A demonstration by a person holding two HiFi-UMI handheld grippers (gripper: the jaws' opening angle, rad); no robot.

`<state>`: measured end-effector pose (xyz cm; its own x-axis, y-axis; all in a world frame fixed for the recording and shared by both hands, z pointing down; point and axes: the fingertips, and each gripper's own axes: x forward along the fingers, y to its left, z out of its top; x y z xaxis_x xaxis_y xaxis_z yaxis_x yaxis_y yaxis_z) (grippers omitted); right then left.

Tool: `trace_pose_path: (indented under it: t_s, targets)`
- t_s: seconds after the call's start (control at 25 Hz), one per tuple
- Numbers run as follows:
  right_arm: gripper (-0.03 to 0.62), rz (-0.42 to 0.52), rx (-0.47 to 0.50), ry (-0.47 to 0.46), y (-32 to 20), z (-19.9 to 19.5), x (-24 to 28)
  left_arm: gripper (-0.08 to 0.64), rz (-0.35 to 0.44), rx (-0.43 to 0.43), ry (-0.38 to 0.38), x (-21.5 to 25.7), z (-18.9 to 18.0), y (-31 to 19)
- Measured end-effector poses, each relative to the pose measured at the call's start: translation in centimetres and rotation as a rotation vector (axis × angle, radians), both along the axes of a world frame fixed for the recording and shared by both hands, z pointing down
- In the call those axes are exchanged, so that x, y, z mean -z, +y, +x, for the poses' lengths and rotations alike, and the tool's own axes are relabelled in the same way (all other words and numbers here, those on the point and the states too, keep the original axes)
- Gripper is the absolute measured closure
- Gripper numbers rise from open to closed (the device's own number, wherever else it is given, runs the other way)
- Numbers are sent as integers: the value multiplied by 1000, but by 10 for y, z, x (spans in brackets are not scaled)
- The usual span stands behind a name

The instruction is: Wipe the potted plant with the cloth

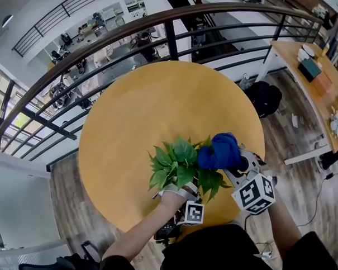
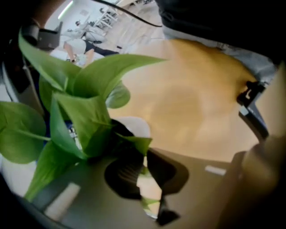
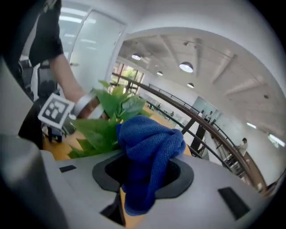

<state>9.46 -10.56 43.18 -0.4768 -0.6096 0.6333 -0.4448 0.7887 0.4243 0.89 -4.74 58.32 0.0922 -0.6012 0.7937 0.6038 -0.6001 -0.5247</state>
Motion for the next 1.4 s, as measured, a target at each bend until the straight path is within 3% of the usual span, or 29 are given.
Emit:
trace_pose_path:
  t_s: [0.12, 0.28, 0.36, 0.48, 0.56, 0.64, 0.76, 0.88, 1.08, 1.2, 1.32, 1.4]
  targets:
    - [439, -15, -80, 138, -16, 27, -42, 534, 3, 1, 20, -3, 8, 4]
    - [440, -69, -237, 166, -35, 71, -66, 537, 7, -15, -1, -6, 8, 5]
    - [440, -36, -313, 148, -43, 81, -54, 536, 10, -32, -15, -5, 3, 5]
    - [440, 82, -369, 16, -51, 76, -5, 536, 30, -51, -27, -5, -2, 0]
    - [440, 189, -313, -94, -45, 59, 36, 537, 46, -68, -46, -7, 2, -4]
    - [440, 237, -173, -125, -26, 31, 60, 537, 49, -95, -75, -9, 7, -5]
    - [440, 202, -14, -22, -6, 7, 36, 537, 59, -145, -129, -8, 14, -8]
    - [440, 104, -43, 91, -7, 28, -20, 526, 89, -165, -137, -1, 20, -14]
    - [440, 7, -144, 89, -7, 50, -51, 494, 178, -171, -6, 20, 18, -20]
    - [440, 0, -156, 75, -4, 49, -48, 494, 210, -117, 133, 37, 14, -18]
    - [440, 1, -187, 39, -4, 56, -42, 495, 232, 10, 319, 60, 4, -22]
    - [440, -15, -209, -25, -5, 63, -36, 500, 154, 151, 434, 59, -4, -21]
